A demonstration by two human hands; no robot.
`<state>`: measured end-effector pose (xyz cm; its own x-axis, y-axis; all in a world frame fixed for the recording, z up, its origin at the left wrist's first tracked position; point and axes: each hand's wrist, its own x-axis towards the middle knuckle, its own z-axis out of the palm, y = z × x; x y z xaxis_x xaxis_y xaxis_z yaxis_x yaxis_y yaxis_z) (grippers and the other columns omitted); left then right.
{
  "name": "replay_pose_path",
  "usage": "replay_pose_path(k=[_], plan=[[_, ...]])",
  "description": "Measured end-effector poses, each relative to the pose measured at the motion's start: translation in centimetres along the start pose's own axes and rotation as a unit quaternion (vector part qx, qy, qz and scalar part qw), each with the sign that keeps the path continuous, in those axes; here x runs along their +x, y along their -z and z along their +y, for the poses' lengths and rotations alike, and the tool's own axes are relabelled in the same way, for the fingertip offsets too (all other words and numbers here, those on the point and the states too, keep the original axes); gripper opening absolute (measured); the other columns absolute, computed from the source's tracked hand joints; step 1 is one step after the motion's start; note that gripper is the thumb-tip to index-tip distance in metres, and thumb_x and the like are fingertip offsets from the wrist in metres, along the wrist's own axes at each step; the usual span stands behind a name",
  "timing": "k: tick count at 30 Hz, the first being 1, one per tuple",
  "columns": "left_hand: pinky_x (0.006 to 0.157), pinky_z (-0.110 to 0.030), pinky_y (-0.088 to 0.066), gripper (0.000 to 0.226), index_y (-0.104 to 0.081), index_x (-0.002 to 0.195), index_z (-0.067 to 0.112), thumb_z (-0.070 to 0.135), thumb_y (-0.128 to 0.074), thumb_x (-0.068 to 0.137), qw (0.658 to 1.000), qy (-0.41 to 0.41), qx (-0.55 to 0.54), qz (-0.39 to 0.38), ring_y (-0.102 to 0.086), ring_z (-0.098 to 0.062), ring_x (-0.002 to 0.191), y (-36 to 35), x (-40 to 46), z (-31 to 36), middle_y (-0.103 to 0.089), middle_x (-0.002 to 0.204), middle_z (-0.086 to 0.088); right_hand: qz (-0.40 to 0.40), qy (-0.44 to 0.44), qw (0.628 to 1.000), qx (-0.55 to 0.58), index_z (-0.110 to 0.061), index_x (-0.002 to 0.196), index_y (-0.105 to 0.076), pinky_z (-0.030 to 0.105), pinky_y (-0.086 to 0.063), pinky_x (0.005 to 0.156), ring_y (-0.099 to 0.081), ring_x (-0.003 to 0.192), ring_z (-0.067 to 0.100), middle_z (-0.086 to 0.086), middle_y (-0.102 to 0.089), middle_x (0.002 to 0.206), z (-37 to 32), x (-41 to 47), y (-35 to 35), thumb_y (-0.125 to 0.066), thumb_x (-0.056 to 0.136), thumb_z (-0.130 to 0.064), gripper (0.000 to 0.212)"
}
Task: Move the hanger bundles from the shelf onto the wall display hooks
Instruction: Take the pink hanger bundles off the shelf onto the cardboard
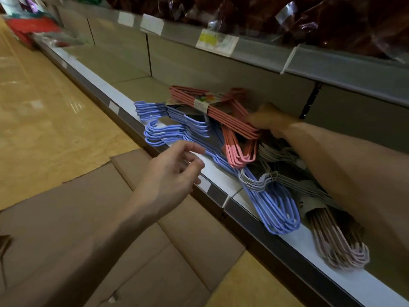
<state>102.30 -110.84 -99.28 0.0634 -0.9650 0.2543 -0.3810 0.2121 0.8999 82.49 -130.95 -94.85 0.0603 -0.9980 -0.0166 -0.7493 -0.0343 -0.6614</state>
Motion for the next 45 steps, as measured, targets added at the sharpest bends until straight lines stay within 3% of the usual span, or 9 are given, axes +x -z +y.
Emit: replay_pose_path(k=[3, 9, 14, 19, 24, 28, 33, 37, 45], plan=[[0.065, -0.037, -0.062, 0.018, -0.061, 0.116, 0.026, 0.019, -0.056, 0.099, 1.000, 0.005, 0.009, 0.001, -0.071, -0.011, 0.073, -0.5, 2.4, -0.1, -0.067, 0.094, 0.005, -0.002, -0.017, 1.000, 0.004, 0.000, 0.121, -0.065, 0.029, -0.047, 0.078, -0.064, 0.105, 0.028, 0.017, -0.065, 0.123, -0.3, 1.6, -0.4, -0.078, 0.084, -0.026, 0.047], [0.058, -0.030, -0.060, 0.018, -0.063, 0.112, 0.023, 0.015, -0.058, 0.097, 0.999, 0.029, -0.036, 0.019, -0.072, -0.013, 0.069, -1.2, 5.4, -0.5, -0.069, 0.093, 0.002, -0.012, -0.018, 1.000, 0.002, 0.004, 0.134, -0.056, 0.041, -0.045, 0.105, -0.053, 0.127, 0.038, 0.024, -0.054, 0.139, -0.5, 2.9, -1.3, -0.059, 0.096, -0.015, 0.042], [0.062, -0.036, -0.061, 0.017, -0.065, 0.108, 0.025, 0.015, -0.058, 0.097, 0.998, 0.037, -0.041, 0.012, -0.073, -0.016, 0.072, -1.2, 5.4, -1.2, -0.069, 0.096, -0.001, 0.034, -0.010, 0.998, 0.046, 0.004, 0.127, -0.060, 0.028, -0.042, 0.079, -0.058, 0.118, 0.034, 0.020, -0.061, 0.126, -1.4, 2.4, -1.3, -0.055, 0.097, -0.009, 0.034], [0.062, -0.036, -0.062, 0.015, -0.066, 0.105, 0.028, 0.016, -0.058, 0.097, 0.998, 0.043, -0.045, 0.020, -0.072, -0.015, 0.071, -0.3, 4.3, -1.1, -0.069, 0.095, -0.001, 0.045, 0.000, 0.996, 0.080, -0.008, 0.098, -0.066, 0.020, -0.045, 0.052, -0.059, 0.067, 0.016, 0.012, -0.064, 0.095, -1.2, 1.3, -1.0, -0.065, 0.091, -0.012, 0.008], [0.059, -0.033, -0.061, 0.013, -0.063, 0.110, 0.023, 0.020, -0.059, 0.098, 0.989, 0.088, -0.106, 0.050, -0.073, -0.018, 0.071, 1.2, 2.8, -0.4, -0.069, 0.101, -0.005, -0.015, 0.016, 0.990, 0.137, -0.003, 0.096, -0.073, 0.043, -0.059, 0.078, -0.071, 0.083, 0.028, 0.018, -0.073, 0.097, -0.9, -1.5, 0.1, -0.074, 0.088, -0.019, 0.018], [0.061, -0.032, -0.061, 0.023, -0.057, 0.113, 0.019, 0.037, -0.057, 0.099, 0.945, 0.187, -0.238, 0.126, -0.075, -0.021, 0.075, 2.7, 1.5, 0.4, -0.067, 0.106, -0.008, -0.075, 0.027, 0.986, 0.145, -0.012, 0.083, -0.071, 0.023, -0.054, 0.051, -0.067, 0.055, 0.011, 0.000, -0.072, 0.065, -1.6, -5.6, 0.0, -0.069, 0.093, -0.020, 0.013], [0.077, -0.052, -0.061, 0.061, -0.038, 0.144, 0.018, 0.050, -0.058, 0.096, 0.854, 0.260, -0.398, 0.212, -0.072, -0.034, 0.097, 6.1, -0.7, 1.2, -0.060, 0.118, -0.018, -0.188, 0.042, 0.964, 0.184, -0.001, 0.098, -0.072, 0.039, -0.059, 0.063, -0.066, 0.064, 0.027, 0.019, -0.072, 0.078, -3.9, -11.4, -0.8, -0.069, 0.093, -0.023, 0.023], [0.072, -0.050, -0.062, 0.047, -0.049, 0.125, 0.017, 0.054, -0.054, 0.096, 0.828, 0.237, -0.442, 0.250, -0.077, -0.029, 0.081, 8.4, -2.9, 2.5, -0.064, 0.103, -0.014, -0.189, 0.112, 0.961, 0.171, -0.002, 0.098, -0.075, 0.027, -0.044, 0.053, -0.053, 0.062, 0.020, 0.009, -0.064, 0.070, -5.5, -15.3, -2.2, -0.069, 0.093, -0.027, 0.027], [0.085, -0.056, -0.055, 0.047, -0.061, 0.113, 0.018, 0.059, -0.045, 0.098, 0.783, 0.198, -0.486, 0.334, -0.069, -0.032, 0.106, 12.5, -5.7, 6.3, -0.070, 0.116, -0.008, -0.168, 0.227, 0.947, 0.151, -0.026, 0.098, -0.069, 0.016, -0.040, 0.054, -0.053, 0.052, -0.005, -0.017, -0.061, 0.060, -8.3, -19.9, -4.5, -0.061, 0.097, -0.040, 0.016]])
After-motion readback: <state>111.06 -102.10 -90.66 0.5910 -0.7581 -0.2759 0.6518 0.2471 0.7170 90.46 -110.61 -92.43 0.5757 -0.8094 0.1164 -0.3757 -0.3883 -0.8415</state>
